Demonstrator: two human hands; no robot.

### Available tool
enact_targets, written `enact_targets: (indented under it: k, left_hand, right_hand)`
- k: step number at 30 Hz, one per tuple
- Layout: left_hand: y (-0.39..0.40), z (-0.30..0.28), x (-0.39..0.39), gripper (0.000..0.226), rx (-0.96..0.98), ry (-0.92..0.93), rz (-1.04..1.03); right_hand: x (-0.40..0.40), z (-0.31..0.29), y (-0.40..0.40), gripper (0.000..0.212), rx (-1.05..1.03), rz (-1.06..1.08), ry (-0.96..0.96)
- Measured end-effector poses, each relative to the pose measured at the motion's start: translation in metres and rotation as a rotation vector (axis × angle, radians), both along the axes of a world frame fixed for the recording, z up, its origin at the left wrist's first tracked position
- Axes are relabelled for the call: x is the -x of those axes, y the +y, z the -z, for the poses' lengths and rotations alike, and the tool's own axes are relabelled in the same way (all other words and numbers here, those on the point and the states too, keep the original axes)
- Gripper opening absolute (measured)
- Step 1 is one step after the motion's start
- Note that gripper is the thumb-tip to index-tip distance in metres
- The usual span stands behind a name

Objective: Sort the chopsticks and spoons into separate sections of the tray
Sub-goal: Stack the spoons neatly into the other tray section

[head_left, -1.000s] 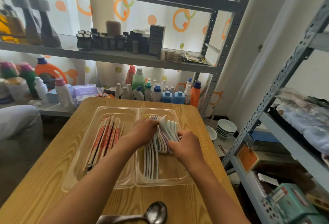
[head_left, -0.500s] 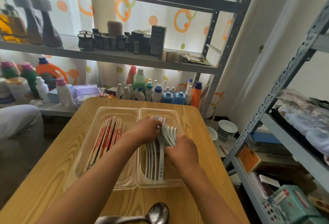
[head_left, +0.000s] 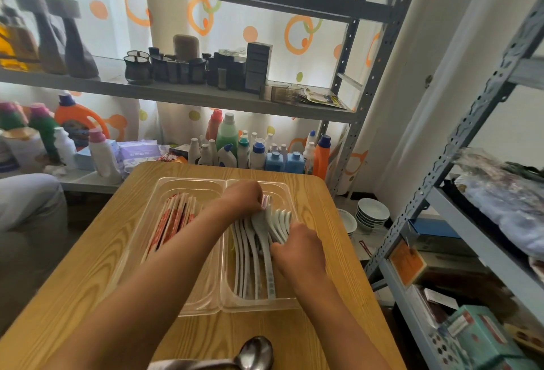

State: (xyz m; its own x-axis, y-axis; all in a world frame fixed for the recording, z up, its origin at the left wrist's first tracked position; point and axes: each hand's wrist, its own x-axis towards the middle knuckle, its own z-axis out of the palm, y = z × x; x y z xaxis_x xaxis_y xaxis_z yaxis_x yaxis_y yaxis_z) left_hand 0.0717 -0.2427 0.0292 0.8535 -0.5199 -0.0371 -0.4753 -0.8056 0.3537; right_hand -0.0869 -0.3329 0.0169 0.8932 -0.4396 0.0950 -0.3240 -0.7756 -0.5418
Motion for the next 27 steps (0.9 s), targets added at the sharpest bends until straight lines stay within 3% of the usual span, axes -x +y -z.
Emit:
enact_targets:
  k: [9,14,22,27]
  left_hand:
    - [-0.010,-0.029,-0.011,0.016,-0.301,-0.038,0.096]
    - [-0.013,-0.022,-0.015,0.021,-0.222,0.027,0.040]
    - [0.008,-0.016,-0.025,0.030,-0.073,0.320,0.067]
    - [0.015,-0.013,-0.023,0.029,-0.075,0.333,0.146]
  right_hand:
    - [-0.006,0.005,0.007,0.017,-0.001,-0.074,-0.041]
    - [-0.009,0.011,0.005,0.024,-0.096,-0.072,-0.001]
    - [-0.010,0.012,0.003,0.019,-0.124,-0.037,-0.018]
    - [-0.010,0.012,0.002,0.019,-0.109,-0.027,-0.039]
